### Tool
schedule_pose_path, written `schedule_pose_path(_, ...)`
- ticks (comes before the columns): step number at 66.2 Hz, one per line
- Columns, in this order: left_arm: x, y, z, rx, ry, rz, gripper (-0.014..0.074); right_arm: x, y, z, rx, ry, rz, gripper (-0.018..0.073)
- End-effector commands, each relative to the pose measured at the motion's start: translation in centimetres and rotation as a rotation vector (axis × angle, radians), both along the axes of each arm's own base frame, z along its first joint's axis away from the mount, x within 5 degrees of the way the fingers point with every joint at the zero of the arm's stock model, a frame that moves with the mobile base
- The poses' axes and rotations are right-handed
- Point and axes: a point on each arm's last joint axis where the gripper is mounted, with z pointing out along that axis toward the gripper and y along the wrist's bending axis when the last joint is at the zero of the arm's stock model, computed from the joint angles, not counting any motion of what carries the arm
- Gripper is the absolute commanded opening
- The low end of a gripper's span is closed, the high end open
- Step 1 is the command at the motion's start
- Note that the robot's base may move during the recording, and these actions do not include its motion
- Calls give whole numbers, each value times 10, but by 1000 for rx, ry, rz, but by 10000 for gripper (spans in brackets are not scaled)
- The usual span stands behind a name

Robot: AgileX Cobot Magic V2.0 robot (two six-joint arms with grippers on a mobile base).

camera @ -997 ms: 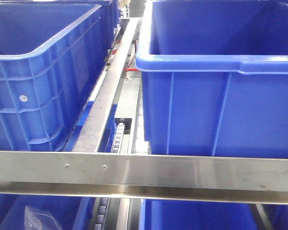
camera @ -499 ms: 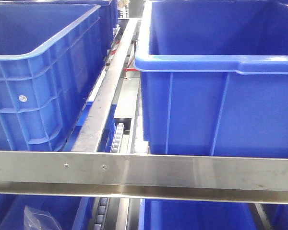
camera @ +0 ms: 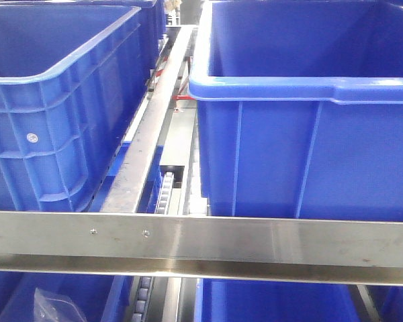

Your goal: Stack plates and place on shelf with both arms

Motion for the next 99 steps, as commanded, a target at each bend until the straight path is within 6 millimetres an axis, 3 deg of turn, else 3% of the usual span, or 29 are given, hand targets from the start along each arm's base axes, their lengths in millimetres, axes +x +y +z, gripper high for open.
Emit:
schedule_pose_path(1,5,-1,16,-12,-102,-8,83,0,0,18,1,-113,5,48)
schedule_pose_path(11,6,-1,16,-12,-101,-8,83,-9,0,6,2,-131,5,48)
schedule_pose_path(27,6,-1,16,-12,-101,-8,83,-21,-1,-56,1,-117,6,48)
schedule_pose_path(36,6,-1,16,-12,-101,-8,83,-24,-3,-78,-1,-153,-36,48)
schedule_pose_path(50,6,-1,15,-12,-98,-8,83,-23,-8,-79,1,-139,-113,48)
schedule_pose_path(99,6,-1,15,-12,-98,-8,83,-23,-8,-79,0,-139,-115,48)
